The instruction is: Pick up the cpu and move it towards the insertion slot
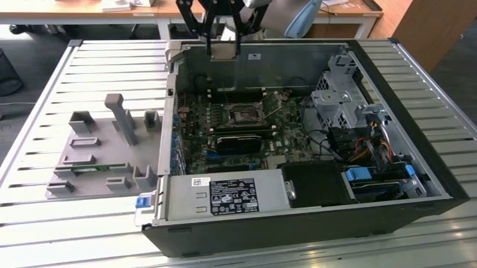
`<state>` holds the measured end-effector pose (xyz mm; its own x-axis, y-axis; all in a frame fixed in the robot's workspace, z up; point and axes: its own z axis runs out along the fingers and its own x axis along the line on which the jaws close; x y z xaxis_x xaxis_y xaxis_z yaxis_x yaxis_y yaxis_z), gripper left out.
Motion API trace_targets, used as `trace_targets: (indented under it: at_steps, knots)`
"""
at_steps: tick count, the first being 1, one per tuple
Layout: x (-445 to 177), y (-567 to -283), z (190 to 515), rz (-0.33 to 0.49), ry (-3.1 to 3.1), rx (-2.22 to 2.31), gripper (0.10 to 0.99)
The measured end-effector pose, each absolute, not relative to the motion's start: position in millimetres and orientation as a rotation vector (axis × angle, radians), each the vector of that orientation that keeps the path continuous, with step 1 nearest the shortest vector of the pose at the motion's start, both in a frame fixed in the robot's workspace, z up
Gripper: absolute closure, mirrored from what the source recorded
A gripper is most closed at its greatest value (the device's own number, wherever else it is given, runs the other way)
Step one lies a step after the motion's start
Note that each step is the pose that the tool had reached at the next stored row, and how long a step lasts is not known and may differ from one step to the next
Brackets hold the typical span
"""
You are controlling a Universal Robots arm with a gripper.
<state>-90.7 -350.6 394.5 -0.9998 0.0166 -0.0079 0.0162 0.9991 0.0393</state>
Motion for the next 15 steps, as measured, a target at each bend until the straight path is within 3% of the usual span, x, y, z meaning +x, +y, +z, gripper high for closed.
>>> trace_targets:
  at_steps: [15]
  knots:
    - [-71.3,-336.2,394.0,0.062,3.132,0.027,0.549]
